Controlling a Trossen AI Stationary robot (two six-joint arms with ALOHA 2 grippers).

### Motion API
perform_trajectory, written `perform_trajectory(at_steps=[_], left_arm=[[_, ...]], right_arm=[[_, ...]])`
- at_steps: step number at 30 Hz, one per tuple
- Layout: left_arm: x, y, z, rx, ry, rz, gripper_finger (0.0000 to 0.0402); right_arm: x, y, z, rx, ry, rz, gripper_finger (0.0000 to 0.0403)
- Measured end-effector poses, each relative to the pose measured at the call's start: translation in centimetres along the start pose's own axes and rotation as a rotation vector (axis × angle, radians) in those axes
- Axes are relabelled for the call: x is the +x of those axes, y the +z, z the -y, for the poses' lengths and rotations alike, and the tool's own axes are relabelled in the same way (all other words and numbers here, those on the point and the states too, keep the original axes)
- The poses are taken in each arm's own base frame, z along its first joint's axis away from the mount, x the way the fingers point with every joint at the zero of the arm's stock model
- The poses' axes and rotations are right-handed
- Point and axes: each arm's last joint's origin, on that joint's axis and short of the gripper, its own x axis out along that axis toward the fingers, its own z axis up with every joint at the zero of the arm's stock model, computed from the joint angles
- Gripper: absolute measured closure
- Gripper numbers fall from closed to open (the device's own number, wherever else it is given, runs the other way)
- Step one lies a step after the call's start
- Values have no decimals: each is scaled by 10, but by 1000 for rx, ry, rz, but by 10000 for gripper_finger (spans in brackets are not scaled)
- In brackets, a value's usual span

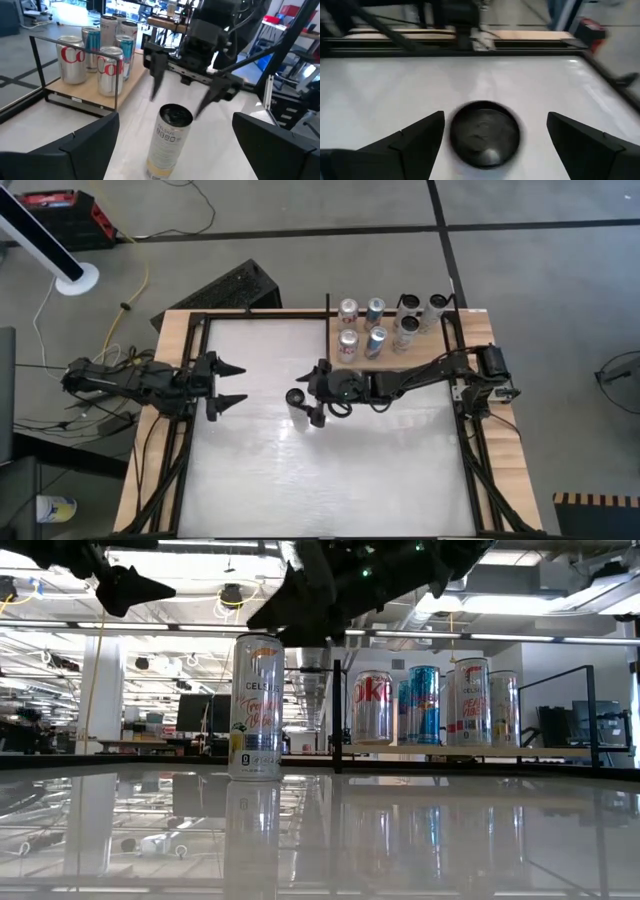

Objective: Place canned beverage on shelf
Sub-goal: Put the white soda can on the shelf aligned with the other white soda can

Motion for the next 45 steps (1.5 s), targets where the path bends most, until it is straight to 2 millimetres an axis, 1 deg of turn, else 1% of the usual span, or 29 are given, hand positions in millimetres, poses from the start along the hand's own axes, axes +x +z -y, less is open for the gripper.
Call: perform_trajectory(at_steps=[3,5,7,11,13,18,27,32,37,39,41,43,45], left_arm=[[0,-1,0,6,6,-14,28],[0,-2,-1,9,7,-20,28],[0,-2,-1,10,8,-23,28],[0,-3,-1,12,10,-28,28],[0,-3,-1,13,10,-29,28],[0,-4,-1,29,11,-33,28],[0,-4,-1,42,12,-35,28],[0,-4,-1,53,12,-35,28],[0,-5,-1,58,15,-47,28],[0,-5,-1,60,16,-52,28],[0,-6,-2,61,17,-55,28],[0,-6,-2,67,17,-57,28],[0,-6,-2,71,17,-56,28]], right_arm=[[0,1,1,27,80,8,26],[6,-3,1,38,82,5,26],[9,-12,3,34,75,-40,26],[16,-13,5,41,67,-14,26],[17,-20,5,37,65,-46,26],[16,-15,4,40,67,-19,26],[16,-19,4,62,64,-57,35],[16,-19,4,64,65,-51,58],[16,-19,4,90,61,-53,112],[11,-14,5,112,60,-61,126],[1,-9,3,109,63,-92,125],[-17,3,0,99,77,-111,125],[-43,20,-5,80,99,-114,125]])
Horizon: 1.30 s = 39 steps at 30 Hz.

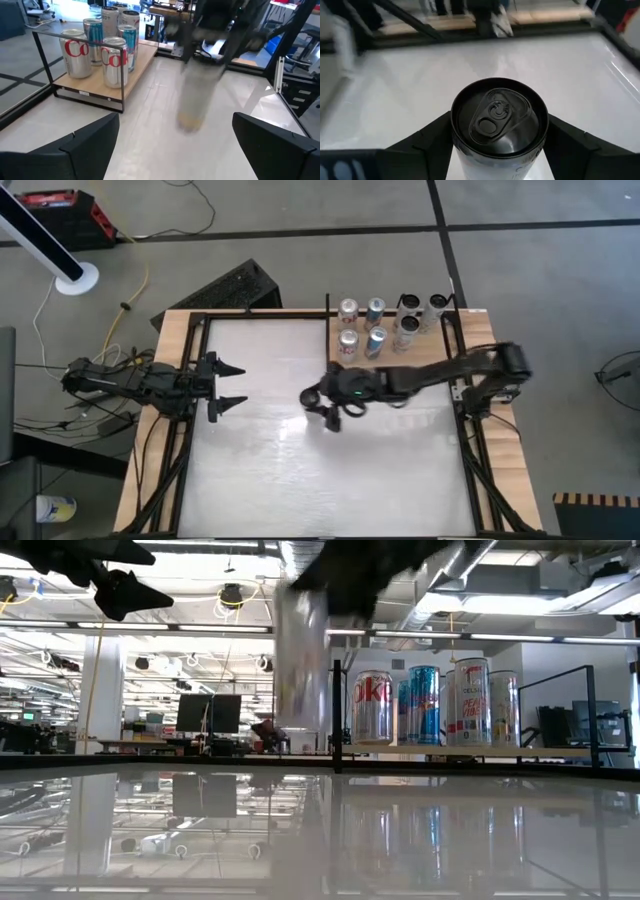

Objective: Place canned beverage on shelf
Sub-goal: Put the white soda can on the shelf aligned with the other white soda can

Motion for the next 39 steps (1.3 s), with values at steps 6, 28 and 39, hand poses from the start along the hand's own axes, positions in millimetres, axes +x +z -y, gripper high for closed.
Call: perform_trajectory(at_steps=[6,28,39], left_arm=[[0,0,0,14,-1,4,28],[0,4,-1,-80,51,45,28],[0,5,-2,-100,97,73,28]], right_arm=[[-103,23,-16,-33,-112,-49,125],[-295,-88,58,128,-628,10,125],[-317,-100,68,189,-678,112,125]])
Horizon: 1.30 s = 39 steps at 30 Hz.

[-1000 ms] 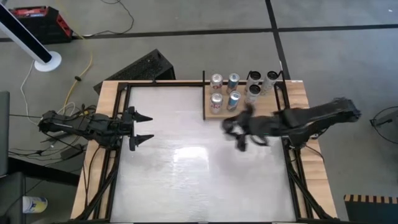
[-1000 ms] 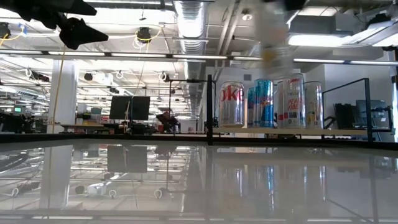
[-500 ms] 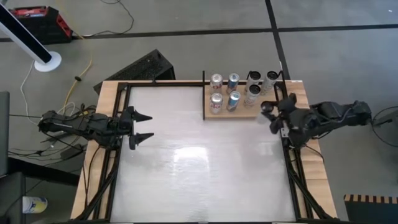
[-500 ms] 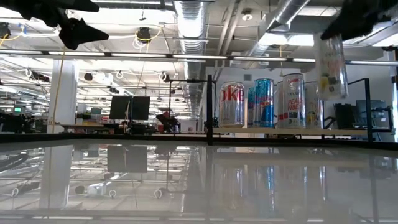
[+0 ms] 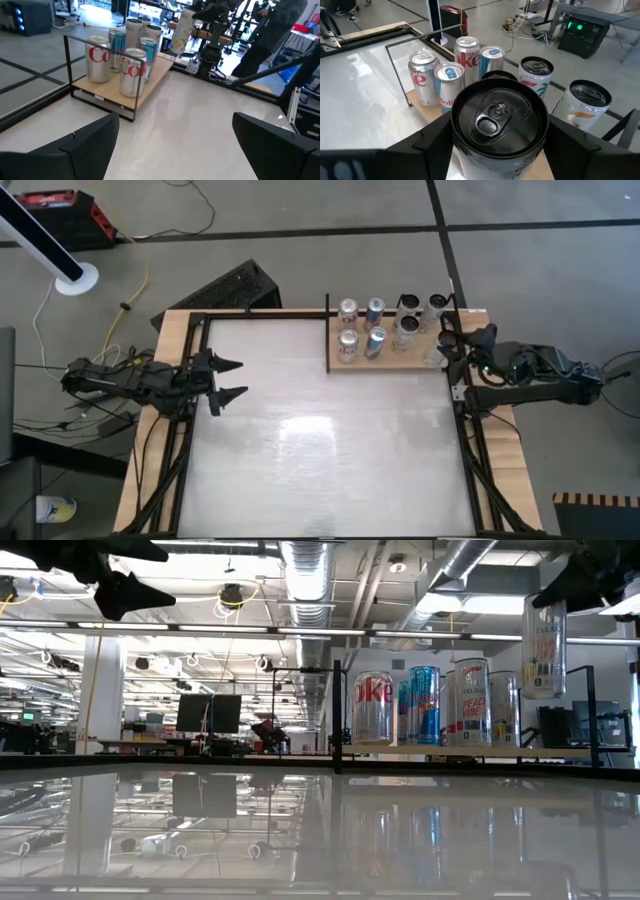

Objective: Place canned beverage on shelf
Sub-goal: Put the white soda can on the shelf aligned with the other white soda can

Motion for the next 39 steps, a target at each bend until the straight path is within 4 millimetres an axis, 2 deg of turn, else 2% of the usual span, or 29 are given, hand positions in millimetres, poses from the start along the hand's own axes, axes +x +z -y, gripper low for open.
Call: perform_trajectory(at_steps=[20,28,33,39], left_arm=[[0,2,1,40,-7,20,28],[0,2,1,41,-11,19,28],[0,1,1,44,-33,8,28],[0,1,1,65,-32,4,28]], right_arm=[[3,1,-2,5,-15,-13,125],[4,-1,-4,102,10,-23,125],[7,-3,-4,103,-22,-19,125],[8,-5,-4,217,-75,-29,125]])
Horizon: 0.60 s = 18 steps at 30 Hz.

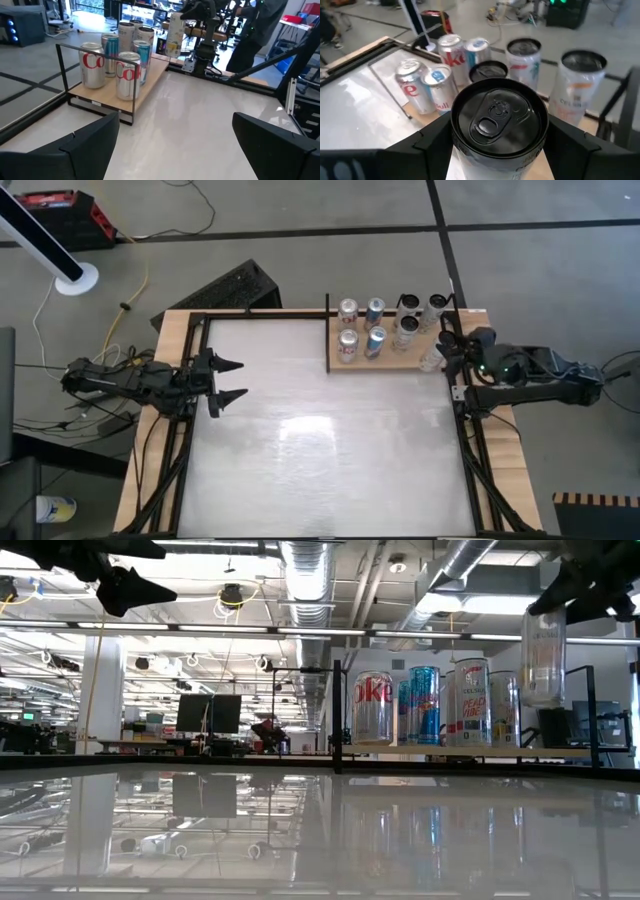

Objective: Place canned beverage on shelf
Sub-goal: Put the white soda can on the shelf aligned with the other white soda can

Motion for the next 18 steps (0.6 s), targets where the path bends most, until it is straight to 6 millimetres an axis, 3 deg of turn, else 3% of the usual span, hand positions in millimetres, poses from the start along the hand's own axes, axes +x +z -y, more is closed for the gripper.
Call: perform_trajectory(at_steps=[5,11,18], left_arm=[[0,0,0,14,1,-3,28],[0,-1,0,29,-1,-9,28],[0,-1,0,29,-3,-11,28]], right_arm=[[5,-8,0,76,-53,-40,125],[24,-30,-8,33,-65,-55,125],[20,-24,-5,14,-84,-35,125]])
